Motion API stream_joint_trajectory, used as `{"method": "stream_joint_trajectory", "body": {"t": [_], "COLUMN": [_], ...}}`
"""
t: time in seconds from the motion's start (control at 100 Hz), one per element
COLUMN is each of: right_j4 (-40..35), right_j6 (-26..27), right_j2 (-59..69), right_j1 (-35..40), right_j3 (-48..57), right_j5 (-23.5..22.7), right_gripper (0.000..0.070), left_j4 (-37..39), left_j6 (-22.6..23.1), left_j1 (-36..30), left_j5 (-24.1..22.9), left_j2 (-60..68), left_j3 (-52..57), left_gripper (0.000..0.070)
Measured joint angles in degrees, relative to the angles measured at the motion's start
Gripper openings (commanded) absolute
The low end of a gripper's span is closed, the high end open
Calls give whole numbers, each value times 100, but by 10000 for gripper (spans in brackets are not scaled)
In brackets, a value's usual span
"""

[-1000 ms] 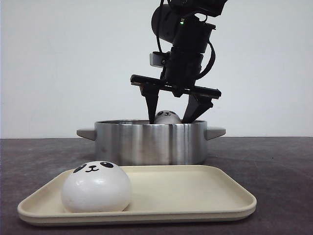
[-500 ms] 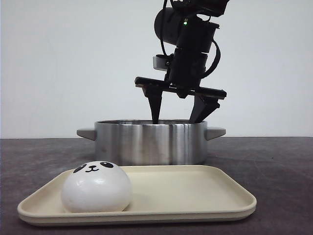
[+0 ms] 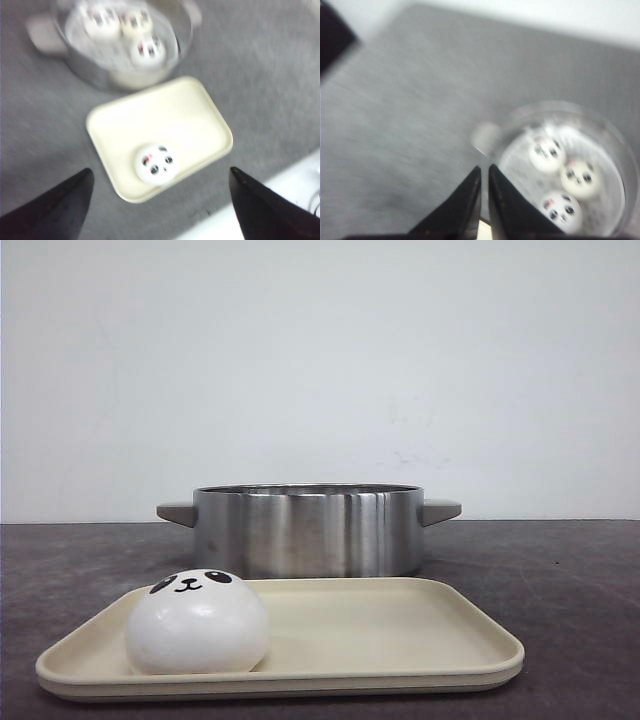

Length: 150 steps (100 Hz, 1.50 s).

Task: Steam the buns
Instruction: 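Lower the left gripper onto the last panda bun and grasp it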

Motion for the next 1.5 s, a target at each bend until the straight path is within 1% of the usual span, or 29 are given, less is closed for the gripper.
{"method": "stream_joint_trajectory", "body": {"t": [0.1, 0.18, 0.28, 0.33, 0.49, 0.67, 0.79, 0.93, 1.12, 1.15, 1.17, 1.19, 1.2, 1.21, 1.22, 1.25, 1.26, 1.27, 1.29, 1.31, 1.5], "right_j4": [-2, -2, -13, -42, -328, -745, -826, -879, -881, -881, -881, -879, -879, -881, -881, -881, -881, -879, -881, -881, -881], "right_j6": [-46, -63, -85, -87, -87, -50, 9, 33, 50, 50, 50, 50, 50, 50, 50, 50, 50, 50, 50, 50, 55], "right_j2": [-702, -1174, -1626, -1779, -2013, -2028, -2033, -2033, -2035, -2035, -2035, -2035, -2035, -2035, -2035, -2035, -2035, -2035, -2035, -2035, -2035], "right_j1": [588, 1005, 1445, 1589, 1753, 1770, 1781, 1781, 1781, 1781, 1781, 1781, 1781, 1781, 1781, 1781, 1781, 1781, 1781, 1781, 1781], "right_j3": [0, 0, 0, 0, 0, -2, -2, -2, -2, -2, -2, -2, -2, -2, -2, -2, -2, -2, -2, -2, -2], "right_j5": [420, 824, 1316, 1517, 1934, 1985, 1987, 1987, 1987, 1987, 1987, 1987, 1987, 1987, 1987, 1987, 1987, 1987, 1987, 1987, 1987], "right_gripper": [16, 16, 16, 16, 16, 16, 16, 16, 16, 16, 16, 16, 16, 16, 16, 16, 16, 16, 16, 16, 16], "left_j4": [507, 861, 1097, 1333, 1880, 1958, 2022, 2232, 2505, 2522, 2533, 2538, 2535, 2535, 2531, 2522, 2518, 2514, 2503, 2490, 2415], "left_j6": [-144, -203, -245, -245, -177, -136, -133, -138, -138, -138, -138, -138, -136, -136, -136, -133, -131, -131, -122, -107, 181], "left_j1": [-66, -79, -79, -79, -79, -79, -79, -79, -79, -76, -79, -79, -79, -79, -79, -79, -79, -79, -79, -79, -76], "left_j5": [306, 466, 470, 472, 472, 474, 483, 479, 479, 479, 479, 479, 479, 479, 479, 479, 479, 479, 481, 483, 581], "left_j2": [155, 485, 1102, 1381, 2343, 3362, 3827, 4124, 4164, 4164, 4164, 4164, 4164, 4164, 4164, 4164, 4164, 4164, 4164, 4164, 4148], "left_j3": [-682, -1084, -1228, -1228, -1226, -1226, -1226, -1226, -1226, -1226, -1226, -1226, -1226, -1226, -1226, -1226, -1226, -1226, -1226, -1226, -1191], "left_gripper": [502, 515, 516, 515, 515, 515, 515, 515, 506, 481, 439, 374, 308, 280, 226, 17, 0, 0, 25, 0, 0]}}
